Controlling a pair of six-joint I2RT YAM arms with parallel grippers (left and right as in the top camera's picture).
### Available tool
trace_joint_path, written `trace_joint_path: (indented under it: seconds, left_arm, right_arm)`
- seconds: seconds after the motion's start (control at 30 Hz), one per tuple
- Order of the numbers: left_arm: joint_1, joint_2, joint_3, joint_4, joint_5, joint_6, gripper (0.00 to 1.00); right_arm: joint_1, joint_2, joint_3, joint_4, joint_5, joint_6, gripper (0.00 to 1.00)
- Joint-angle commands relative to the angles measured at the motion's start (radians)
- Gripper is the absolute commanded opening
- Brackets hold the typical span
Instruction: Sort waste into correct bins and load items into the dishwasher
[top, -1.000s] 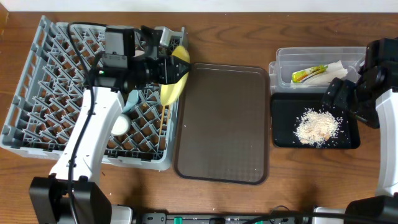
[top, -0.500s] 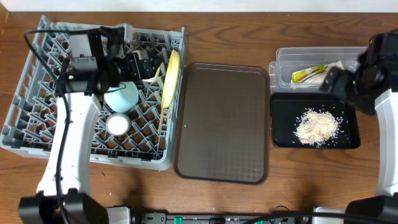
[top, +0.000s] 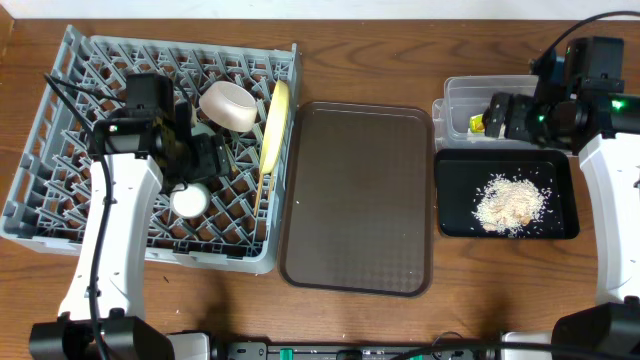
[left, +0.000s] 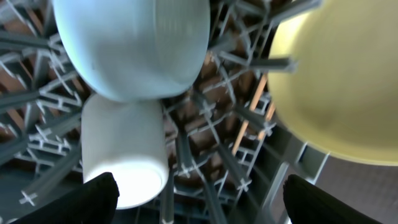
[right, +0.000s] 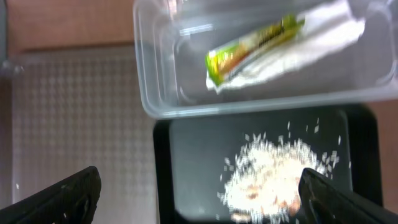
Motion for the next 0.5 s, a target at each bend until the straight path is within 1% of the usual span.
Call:
trace_joint_path:
  seconds: [0.0,0.07,0.17,0.27,0.37,0.47]
  left_arm:
    - [-0.002,-0.085,-0.068,-0.009,-0.002,0.025,0.88]
    - [-0.002,-0.151,-0.112,0.003,-0.002,0.029,0.88]
    - [-0.002,-0.286,-0.194,0.045,-0.002,0.053,0.88]
    - [-0.002,-0.473,-0.299,0.117,0.027,0.115,0.88]
    - [-0.002,-0.698,-0.408,0.202,0.085,0.109,0.88]
    - [-0.002,-0.881,-0.467,0.247,0.085,0.097,0.88]
  right_arm:
    - [0.004,-0.034,-0.029,-0.014,0.018,-0.007,0.99]
    - [0.004,-0.080,-0.066,-0.008,0.018,-0.005,0.99]
    - [0.004,-0.205,-0.169,0.053,0.018,0.001,0.99]
    - [0.005,-0.398,-0.323,0.182,0.026,0.001,0.99]
    - [0.005,-0.590,-0.464,0.278,0.045,-0.001,0.99]
    - [0.005,-0.727,-0.547,0.290,0.042,0.000,0.99]
